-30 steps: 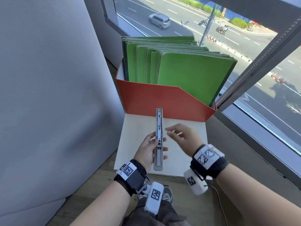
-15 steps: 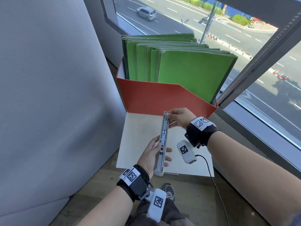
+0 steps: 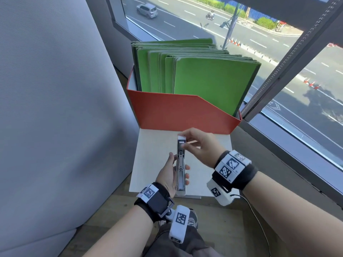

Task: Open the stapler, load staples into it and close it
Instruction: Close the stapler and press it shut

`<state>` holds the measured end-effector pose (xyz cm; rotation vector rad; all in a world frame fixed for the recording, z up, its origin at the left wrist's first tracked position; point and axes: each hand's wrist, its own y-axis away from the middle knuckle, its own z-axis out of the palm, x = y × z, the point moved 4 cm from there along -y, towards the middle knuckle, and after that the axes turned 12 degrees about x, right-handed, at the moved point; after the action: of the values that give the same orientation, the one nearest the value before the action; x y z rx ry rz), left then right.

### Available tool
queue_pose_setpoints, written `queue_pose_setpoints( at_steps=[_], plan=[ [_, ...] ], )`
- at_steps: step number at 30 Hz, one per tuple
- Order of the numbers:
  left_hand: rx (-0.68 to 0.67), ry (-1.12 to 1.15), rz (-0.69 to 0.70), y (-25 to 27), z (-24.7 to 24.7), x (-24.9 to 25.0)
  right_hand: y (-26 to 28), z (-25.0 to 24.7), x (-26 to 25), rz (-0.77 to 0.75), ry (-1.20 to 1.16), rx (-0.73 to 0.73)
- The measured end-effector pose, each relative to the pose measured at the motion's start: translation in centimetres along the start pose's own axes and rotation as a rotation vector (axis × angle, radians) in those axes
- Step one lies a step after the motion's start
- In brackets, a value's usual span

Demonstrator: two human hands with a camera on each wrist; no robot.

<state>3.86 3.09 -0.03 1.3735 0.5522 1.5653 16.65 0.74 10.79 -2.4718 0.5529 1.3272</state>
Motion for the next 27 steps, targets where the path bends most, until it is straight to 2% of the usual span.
queue_pose_setpoints(
  at_steps=[2,7,12,14,16,19,22,24,27],
  plan=[
    [0.011,-0.014,0.006,0.0,0.0,0.4,1.7,0.4,-0.3,-0.068,0.005,-0.043],
    [-0.046,-0.071,0.035,-0.1,0.0,1.1,4.8,1.5,0.1,-0.270,0.113,-0.013],
    [-0.077,-0.020,0.090,0.4,0.5,1.8,7.0,3.2,1.4,-0.287,0.118,-0.030],
    [-0.072,0.010,0.117,0.3,0.4,1.9,7.5,3.1,1.8,-0.211,0.054,-0.020],
    [-0.064,0.018,0.156,0.0,0.3,2.0,7.8,2.7,2.4,-0.067,-0.050,0.020],
    [-0.061,0.000,0.219,-0.2,0.2,2.2,7.8,3.0,4.5,0.299,-0.183,0.041],
    [-0.081,-0.026,0.230,-0.2,0.6,2.1,8.1,4.8,6.4,0.604,-0.495,-0.028],
    [-0.087,-0.048,0.241,-0.3,0.8,2.0,8.0,5.5,6.9,0.676,-0.633,-0.044],
    [-0.082,-0.067,0.254,-0.4,0.9,1.9,7.7,5.8,6.8,0.661,-0.686,-0.061]
  ],
)
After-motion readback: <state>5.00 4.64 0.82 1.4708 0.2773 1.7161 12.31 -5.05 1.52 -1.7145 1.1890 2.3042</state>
